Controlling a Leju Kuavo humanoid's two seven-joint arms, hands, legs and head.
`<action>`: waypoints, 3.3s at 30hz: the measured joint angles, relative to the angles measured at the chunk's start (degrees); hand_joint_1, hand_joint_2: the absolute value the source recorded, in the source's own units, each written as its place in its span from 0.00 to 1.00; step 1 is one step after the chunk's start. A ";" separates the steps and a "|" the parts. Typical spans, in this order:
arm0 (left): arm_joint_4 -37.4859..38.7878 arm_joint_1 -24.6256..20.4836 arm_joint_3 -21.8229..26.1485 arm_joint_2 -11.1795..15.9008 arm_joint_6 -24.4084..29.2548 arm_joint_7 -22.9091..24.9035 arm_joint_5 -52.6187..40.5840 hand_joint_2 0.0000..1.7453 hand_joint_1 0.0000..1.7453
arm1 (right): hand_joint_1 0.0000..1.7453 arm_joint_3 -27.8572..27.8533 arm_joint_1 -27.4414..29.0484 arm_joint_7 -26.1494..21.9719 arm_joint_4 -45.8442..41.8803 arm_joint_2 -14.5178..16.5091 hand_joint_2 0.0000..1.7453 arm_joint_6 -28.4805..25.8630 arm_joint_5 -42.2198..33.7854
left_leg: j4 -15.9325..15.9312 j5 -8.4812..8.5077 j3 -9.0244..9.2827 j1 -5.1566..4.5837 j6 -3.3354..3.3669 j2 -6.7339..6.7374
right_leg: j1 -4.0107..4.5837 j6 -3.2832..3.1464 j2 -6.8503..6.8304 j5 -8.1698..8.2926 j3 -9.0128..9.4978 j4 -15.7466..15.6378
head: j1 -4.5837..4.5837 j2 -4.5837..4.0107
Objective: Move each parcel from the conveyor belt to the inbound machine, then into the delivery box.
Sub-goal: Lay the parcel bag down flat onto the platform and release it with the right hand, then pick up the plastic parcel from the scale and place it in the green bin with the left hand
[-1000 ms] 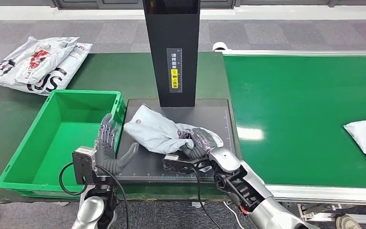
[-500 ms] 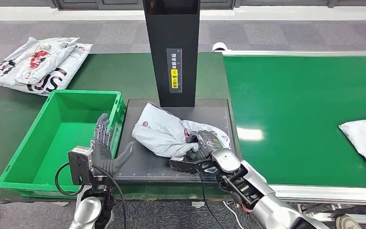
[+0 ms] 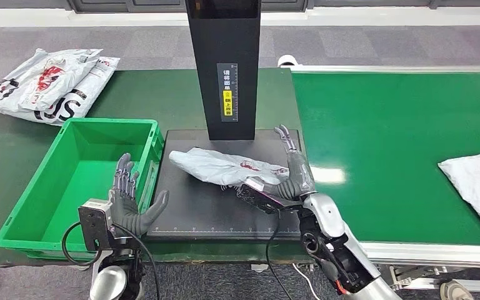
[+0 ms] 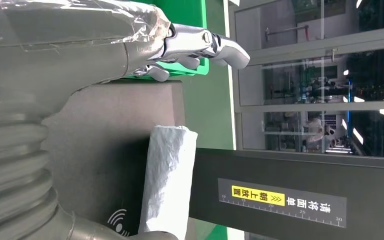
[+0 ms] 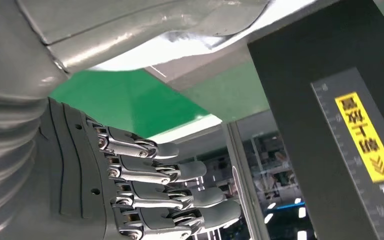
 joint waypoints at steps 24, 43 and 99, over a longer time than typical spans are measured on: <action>4.88 -6.15 -2.10 0.20 1.69 1.97 -17.90 1.00 0.00 | 0.00 -20.12 12.34 -35.15 -28.89 6.50 1.00 -18.49 -21.96 | 0.01 0.01 0.03 0.00 0.01 0.01 | -0.01 -0.01 -0.01 0.02 0.02 0.00 | 0.00 0.01; 9.56 -10.21 -5.61 1.09 1.50 2.98 -21.88 1.00 0.00 | 0.00 -21.50 13.85 -35.23 -31.83 7.76 1.00 -18.45 -22.12 | 0.00 0.00 0.05 0.00 0.00 0.17 | -0.01 -0.02 0.06 0.03 -0.02 0.00 | 0.00 0.00; 64.24 -45.57 -35.91 -12.43 -14.39 13.61 -49.68 1.00 0.00 | 0.00 -21.51 10.82 -33.90 -31.72 11.88 1.00 -18.41 -21.95 | 0.03 0.13 -0.04 -0.06 0.07 0.10 | -0.07 0.03 0.09 0.19 -0.05 0.00 | 0.00 0.01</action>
